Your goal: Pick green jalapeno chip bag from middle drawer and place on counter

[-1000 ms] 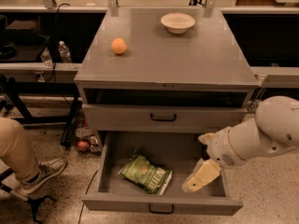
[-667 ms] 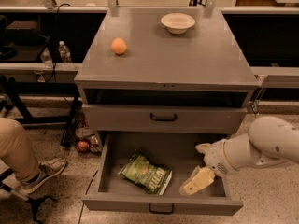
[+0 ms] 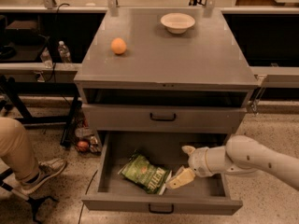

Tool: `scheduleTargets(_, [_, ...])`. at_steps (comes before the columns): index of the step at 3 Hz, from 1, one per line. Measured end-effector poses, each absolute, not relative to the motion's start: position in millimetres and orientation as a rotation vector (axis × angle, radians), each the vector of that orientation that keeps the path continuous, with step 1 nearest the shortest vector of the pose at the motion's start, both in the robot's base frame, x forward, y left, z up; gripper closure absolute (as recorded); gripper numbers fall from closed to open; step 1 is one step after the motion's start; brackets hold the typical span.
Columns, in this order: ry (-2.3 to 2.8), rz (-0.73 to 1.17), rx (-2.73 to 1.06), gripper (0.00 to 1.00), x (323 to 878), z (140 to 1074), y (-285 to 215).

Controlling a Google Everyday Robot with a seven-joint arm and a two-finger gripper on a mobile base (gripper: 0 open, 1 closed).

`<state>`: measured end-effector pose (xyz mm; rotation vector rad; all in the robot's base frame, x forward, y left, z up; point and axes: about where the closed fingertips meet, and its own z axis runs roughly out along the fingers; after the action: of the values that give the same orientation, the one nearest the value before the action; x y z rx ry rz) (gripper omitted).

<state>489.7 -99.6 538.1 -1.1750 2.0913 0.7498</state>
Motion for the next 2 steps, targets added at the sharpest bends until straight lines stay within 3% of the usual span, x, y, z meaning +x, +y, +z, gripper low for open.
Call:
scheduleTargets(1, [2.028, 0.786, -1.174, 0.00, 526.6, 496.1, -72.8])
scheduleTargets(2, [2.021, 0.794, -1.174, 0.00, 528.0, 492.6, -70.4])
